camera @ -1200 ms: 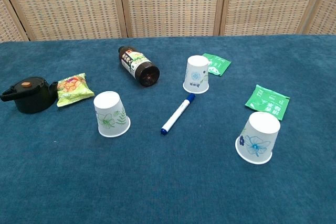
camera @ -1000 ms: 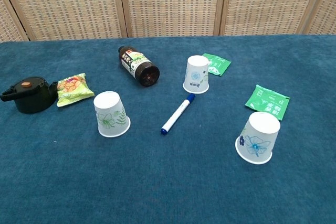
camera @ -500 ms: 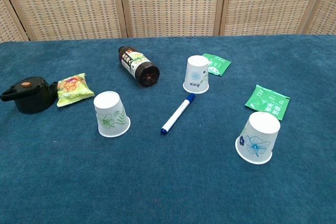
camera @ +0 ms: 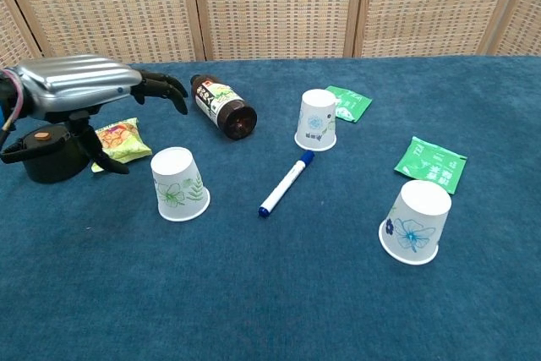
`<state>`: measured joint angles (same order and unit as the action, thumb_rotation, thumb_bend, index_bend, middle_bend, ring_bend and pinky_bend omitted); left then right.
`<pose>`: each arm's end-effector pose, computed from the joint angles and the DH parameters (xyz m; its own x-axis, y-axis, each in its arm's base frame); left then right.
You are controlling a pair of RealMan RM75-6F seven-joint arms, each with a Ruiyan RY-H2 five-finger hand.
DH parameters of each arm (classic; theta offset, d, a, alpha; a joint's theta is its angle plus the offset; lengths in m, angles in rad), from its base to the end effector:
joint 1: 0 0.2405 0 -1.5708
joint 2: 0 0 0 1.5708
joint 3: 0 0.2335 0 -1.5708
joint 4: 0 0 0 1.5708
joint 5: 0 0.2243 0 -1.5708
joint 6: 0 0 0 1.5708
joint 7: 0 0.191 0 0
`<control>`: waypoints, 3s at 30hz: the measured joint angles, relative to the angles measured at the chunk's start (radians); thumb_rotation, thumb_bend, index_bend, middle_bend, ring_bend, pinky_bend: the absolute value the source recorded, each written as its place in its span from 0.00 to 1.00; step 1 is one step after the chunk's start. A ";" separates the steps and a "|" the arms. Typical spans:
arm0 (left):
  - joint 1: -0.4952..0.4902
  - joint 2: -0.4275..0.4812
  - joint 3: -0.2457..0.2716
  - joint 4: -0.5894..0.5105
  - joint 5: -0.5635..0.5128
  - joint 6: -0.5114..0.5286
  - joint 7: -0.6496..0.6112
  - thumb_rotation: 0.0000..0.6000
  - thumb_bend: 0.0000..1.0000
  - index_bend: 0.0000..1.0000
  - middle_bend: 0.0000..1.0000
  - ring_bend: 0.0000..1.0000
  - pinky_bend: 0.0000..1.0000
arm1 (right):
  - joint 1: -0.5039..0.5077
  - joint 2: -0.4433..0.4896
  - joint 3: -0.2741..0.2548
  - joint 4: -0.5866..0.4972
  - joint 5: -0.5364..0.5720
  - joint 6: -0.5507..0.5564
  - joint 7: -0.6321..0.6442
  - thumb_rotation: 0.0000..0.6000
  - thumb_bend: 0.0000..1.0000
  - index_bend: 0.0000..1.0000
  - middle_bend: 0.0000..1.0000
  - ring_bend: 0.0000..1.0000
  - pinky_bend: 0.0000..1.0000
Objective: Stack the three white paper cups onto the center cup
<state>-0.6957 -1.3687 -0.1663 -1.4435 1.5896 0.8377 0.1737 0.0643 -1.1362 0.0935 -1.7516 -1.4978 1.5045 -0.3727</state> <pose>-0.1299 0.3662 -0.0189 0.6714 0.1304 0.7295 0.6209 -0.6364 -0.4577 -0.2627 -0.2286 0.1300 0.5807 0.0411 0.8131 -0.8139 0.0091 0.5809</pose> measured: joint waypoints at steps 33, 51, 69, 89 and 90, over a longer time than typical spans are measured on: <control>-0.152 -0.049 -0.040 -0.075 -0.246 -0.066 0.144 1.00 0.10 0.60 0.47 0.46 0.41 | 0.008 0.026 0.019 0.002 0.065 -0.005 0.073 1.00 0.00 0.00 0.00 0.00 0.00; -0.441 -0.089 -0.230 0.033 -0.678 -0.150 0.328 1.00 0.10 0.61 0.47 0.46 0.38 | 0.014 0.028 0.017 0.008 0.060 -0.005 0.079 1.00 0.00 0.00 0.00 0.00 0.00; -0.763 -0.356 -0.206 0.545 -1.113 -0.299 0.429 1.00 0.09 0.61 0.47 0.46 0.38 | 0.011 0.036 0.009 0.010 0.048 0.002 0.093 1.00 0.00 0.00 0.00 0.00 0.00; -0.818 -0.344 -0.161 0.530 -1.160 -0.310 0.356 1.00 0.09 0.61 0.47 0.46 0.38 | 0.014 0.041 0.007 0.009 0.062 -0.009 0.099 1.00 0.00 0.00 0.00 0.00 0.00; -0.819 -0.348 -0.161 0.533 -1.161 -0.312 0.347 1.00 0.09 0.61 0.47 0.46 0.38 | 0.014 0.041 0.007 0.009 0.062 -0.008 0.099 1.00 0.00 0.00 0.00 0.00 0.00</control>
<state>-1.5151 -1.7164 -0.3274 -0.9104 0.4288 0.5257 0.5204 0.0782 -1.0954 0.1008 -1.7430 -1.4357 1.4962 -0.2738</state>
